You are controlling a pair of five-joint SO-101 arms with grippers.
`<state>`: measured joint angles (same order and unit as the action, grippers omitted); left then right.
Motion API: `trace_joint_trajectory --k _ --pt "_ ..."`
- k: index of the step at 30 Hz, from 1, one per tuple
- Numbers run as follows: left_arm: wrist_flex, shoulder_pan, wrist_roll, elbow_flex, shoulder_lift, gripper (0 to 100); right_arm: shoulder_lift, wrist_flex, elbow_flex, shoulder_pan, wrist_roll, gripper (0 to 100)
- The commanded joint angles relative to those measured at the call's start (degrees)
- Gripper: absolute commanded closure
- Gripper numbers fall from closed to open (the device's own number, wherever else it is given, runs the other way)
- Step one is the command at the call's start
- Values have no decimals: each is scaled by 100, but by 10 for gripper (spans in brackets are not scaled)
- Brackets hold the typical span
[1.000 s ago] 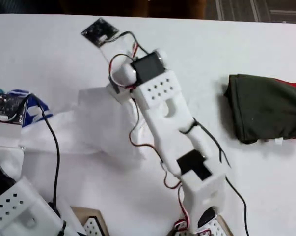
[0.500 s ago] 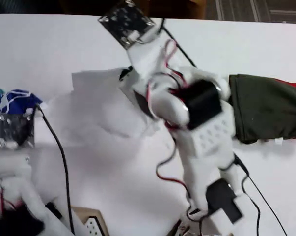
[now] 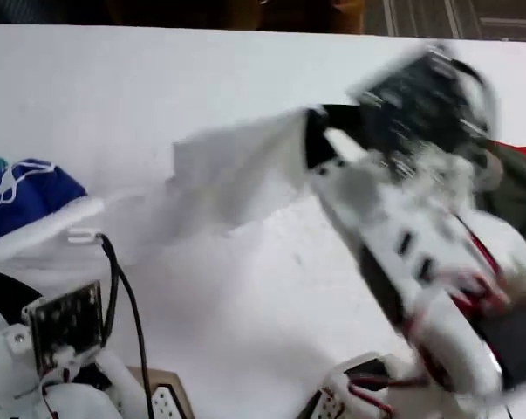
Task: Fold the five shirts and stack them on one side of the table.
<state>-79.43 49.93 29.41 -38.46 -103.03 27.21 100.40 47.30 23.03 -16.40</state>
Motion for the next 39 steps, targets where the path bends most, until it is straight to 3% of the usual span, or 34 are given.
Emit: trace_joint_trajectory --k 1,9,19,22,27,31,35,39 --pt "62 26 -325 514 -123 975 514 110 18 -409 70 979" --pt "62 18 -721 1657 -123 974 1420 110 18 -971 70 979" --pt "273 9 -1204 2149 -114 974 2070 101 123 -1833 158 980" --pt "563 9 -1204 1622 -114 974 2035 84 -9 -1895 185 980" --pt "1697 -9 -1222 321 -114 973 1446 -198 -35 -1868 193 980" --pt "2189 -563 -1099 -813 -114 973 778 -409 -35 -1824 484 980" --pt "2488 -1169 -818 -2000 -114 974 -31 -567 -44 -1279 563 980" --pt "3279 -1363 -782 -2967 -114 973 -971 -769 -44 -804 563 980"
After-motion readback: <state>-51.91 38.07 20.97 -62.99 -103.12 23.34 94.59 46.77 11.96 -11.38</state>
